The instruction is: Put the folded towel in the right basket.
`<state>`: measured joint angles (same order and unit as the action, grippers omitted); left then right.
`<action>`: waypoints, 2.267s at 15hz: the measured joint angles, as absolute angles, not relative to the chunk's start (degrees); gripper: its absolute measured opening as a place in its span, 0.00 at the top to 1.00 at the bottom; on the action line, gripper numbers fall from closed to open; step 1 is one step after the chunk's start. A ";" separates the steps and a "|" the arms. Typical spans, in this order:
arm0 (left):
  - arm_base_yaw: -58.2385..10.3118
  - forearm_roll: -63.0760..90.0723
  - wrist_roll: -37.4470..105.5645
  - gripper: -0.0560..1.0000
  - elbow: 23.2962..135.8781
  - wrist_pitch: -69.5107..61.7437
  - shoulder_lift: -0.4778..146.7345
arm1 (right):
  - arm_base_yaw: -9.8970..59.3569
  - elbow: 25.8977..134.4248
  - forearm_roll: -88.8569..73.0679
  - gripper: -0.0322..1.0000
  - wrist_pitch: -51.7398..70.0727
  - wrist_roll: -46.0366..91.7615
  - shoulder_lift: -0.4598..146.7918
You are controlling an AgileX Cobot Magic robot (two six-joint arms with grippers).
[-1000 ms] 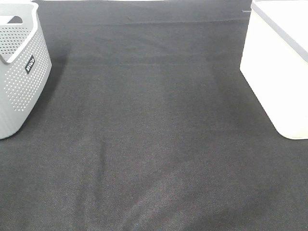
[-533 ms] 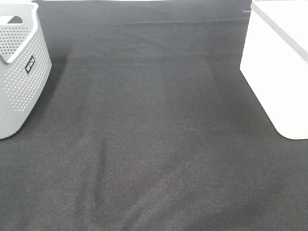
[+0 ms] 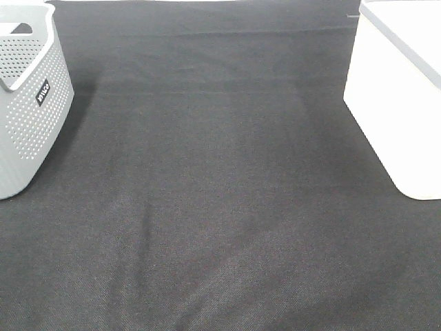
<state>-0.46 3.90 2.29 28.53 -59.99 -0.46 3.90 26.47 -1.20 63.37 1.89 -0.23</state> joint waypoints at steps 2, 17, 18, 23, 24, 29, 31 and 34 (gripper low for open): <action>-0.46 3.95 2.29 0.02 28.53 -59.99 -0.46 | 3.90 26.36 -1.15 0.03 63.37 1.89 -0.23; -0.46 4.13 2.29 0.02 28.53 -59.99 -0.46 | 3.84 26.36 -1.15 0.03 63.37 1.89 -0.23; -0.46 4.13 2.29 0.02 28.53 -59.99 -0.46 | 3.84 26.36 -1.15 0.03 63.37 1.89 -0.23; -0.46 4.13 2.29 0.02 28.53 -59.99 -0.46 | 3.27 26.36 -1.15 0.03 63.37 1.89 -0.23; -0.46 4.13 2.29 0.02 28.53 -59.99 -0.46 | 2.58 26.36 -1.15 0.03 63.37 1.89 -0.23; -0.46 4.13 2.29 0.02 28.53 -59.99 -0.46 | 2.12 26.36 -1.32 0.03 63.37 1.89 -0.23; -0.46 4.13 2.29 0.02 28.53 -59.99 -0.46 | 2.12 26.36 -1.32 0.03 63.37 1.89 -0.23; -0.46 4.13 2.29 0.02 28.53 -59.99 -0.46 | 2.12 26.36 -1.32 0.03 63.37 1.89 -0.23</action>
